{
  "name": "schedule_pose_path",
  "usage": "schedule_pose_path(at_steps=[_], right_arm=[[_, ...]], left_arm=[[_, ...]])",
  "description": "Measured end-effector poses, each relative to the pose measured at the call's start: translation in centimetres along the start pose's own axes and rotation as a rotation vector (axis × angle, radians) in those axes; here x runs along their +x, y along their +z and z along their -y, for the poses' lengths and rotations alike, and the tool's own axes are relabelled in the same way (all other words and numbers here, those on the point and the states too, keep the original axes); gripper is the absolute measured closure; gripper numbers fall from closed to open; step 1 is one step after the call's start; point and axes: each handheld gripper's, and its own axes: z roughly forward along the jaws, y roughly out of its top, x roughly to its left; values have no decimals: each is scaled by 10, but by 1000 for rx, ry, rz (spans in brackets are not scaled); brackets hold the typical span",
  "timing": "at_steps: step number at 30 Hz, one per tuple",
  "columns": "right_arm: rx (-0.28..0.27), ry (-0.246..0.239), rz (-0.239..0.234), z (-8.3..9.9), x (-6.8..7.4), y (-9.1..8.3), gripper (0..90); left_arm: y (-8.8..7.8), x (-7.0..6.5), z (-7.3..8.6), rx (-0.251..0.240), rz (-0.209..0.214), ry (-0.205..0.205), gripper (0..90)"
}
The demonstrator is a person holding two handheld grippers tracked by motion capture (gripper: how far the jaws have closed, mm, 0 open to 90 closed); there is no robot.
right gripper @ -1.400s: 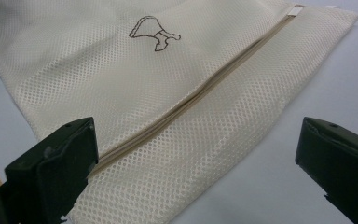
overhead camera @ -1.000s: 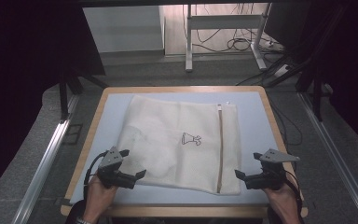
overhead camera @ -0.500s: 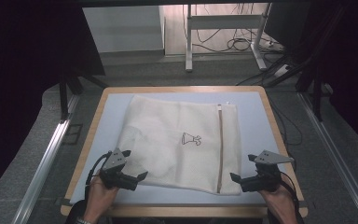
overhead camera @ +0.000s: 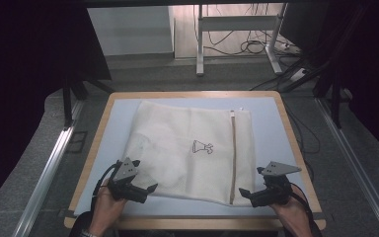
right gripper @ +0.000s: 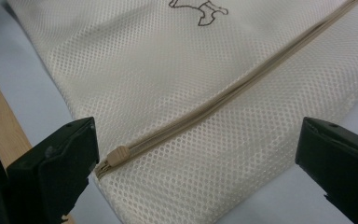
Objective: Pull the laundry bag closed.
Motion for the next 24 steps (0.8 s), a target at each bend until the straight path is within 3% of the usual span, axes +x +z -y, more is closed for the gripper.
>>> schedule_pose_path(at_steps=[8, 18, 24], right_arm=[[32, -18, -8, -2, 7, 4, 0], [69, -6, -20, -3, 13, 10, 4], [81, -60, 4, -6, 20, 8, 93]], left_arm=[[1, -1, 0, 12, -2, 10, 0], [2, -2, 0, 28, -7, 26, 0], [3, -2, 0, 32, -9, 31, 0]])
